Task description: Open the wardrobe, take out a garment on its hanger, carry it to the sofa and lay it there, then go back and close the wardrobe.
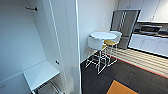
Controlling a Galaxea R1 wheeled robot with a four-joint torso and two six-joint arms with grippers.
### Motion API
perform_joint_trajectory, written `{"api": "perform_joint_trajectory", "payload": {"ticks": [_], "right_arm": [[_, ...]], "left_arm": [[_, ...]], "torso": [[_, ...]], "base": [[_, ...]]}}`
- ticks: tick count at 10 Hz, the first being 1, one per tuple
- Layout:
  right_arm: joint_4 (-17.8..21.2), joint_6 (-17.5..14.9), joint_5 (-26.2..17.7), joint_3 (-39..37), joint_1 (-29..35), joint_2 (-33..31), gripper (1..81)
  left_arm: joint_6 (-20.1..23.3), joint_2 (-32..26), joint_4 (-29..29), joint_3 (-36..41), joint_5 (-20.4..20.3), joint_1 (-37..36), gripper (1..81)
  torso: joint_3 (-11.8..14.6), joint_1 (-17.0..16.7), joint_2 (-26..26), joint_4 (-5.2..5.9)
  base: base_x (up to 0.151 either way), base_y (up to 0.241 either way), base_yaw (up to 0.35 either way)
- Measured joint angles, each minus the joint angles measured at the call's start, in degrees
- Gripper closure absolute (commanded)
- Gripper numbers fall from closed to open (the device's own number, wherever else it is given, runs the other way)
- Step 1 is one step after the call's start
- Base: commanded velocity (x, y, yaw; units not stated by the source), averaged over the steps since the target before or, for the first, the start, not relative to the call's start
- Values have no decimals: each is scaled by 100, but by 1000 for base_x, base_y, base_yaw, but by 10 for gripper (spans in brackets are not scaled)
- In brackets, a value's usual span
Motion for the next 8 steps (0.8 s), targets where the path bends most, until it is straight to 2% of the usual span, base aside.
{"api": "perform_joint_trajectory", "payload": {"ticks": [8], "right_arm": [[-2,0,-33,-6,-9,-5,10]], "left_arm": [[0,17,-11,0,0,28,10]], "torso": [[2,0,-2,2]], "base": [[0,0,340]]}}
